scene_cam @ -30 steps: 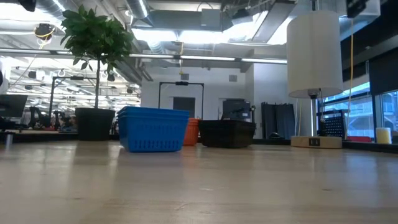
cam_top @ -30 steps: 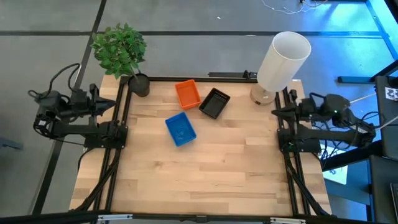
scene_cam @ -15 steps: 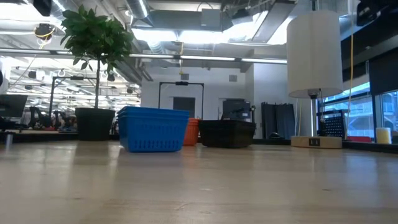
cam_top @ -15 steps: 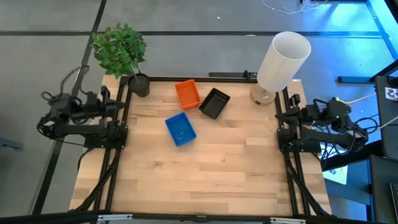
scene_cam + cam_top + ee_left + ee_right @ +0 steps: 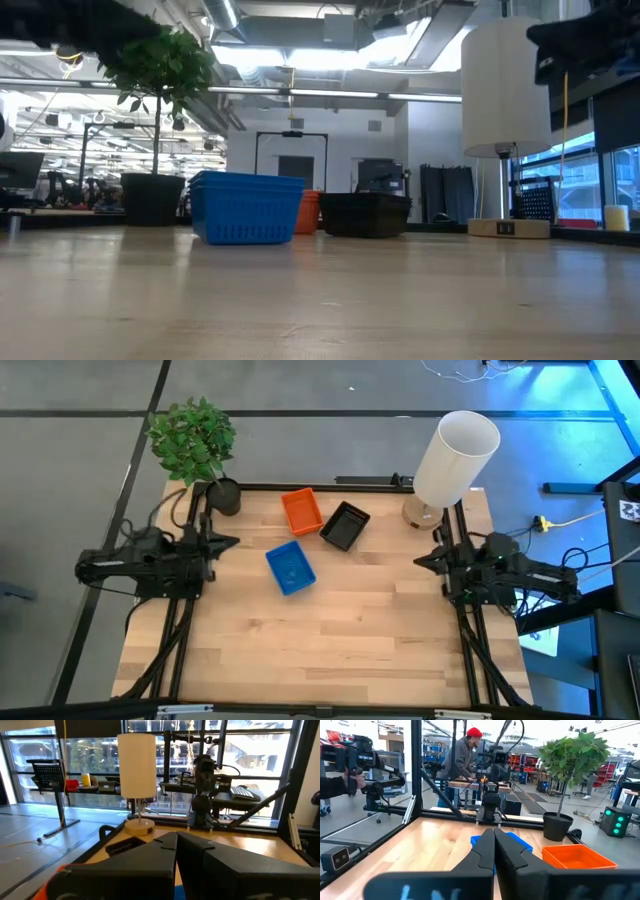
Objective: Stack baskets by color
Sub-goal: Return to Home Position
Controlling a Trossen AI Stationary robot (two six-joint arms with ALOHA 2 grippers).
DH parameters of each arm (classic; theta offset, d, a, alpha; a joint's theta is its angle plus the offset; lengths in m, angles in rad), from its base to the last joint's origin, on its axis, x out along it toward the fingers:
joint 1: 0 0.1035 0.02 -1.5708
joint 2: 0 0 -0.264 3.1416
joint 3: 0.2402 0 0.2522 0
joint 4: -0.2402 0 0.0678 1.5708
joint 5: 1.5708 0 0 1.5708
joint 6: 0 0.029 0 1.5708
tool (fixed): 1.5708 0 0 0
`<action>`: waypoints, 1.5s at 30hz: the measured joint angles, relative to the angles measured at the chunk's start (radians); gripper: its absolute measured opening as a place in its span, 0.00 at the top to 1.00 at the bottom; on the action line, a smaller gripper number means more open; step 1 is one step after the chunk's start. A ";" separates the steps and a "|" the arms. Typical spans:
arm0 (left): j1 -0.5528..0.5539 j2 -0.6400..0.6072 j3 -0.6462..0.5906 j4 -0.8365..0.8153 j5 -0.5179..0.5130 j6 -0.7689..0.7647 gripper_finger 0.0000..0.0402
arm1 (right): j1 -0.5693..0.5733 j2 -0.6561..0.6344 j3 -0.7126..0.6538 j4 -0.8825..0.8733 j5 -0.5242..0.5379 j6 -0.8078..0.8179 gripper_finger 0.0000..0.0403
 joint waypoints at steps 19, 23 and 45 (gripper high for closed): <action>0.000 0.000 -0.257 0.165 0.091 -0.027 1.00 | 0.000 0.001 -0.194 0.187 -0.032 0.005 1.00; 0.000 0.000 -0.257 0.143 0.168 0.011 1.00 | 0.000 0.001 -0.194 0.187 -0.055 -0.040 1.00; 0.000 0.000 -0.257 0.120 0.132 0.001 1.00 | 0.000 0.003 -0.194 0.168 -0.055 -0.044 0.97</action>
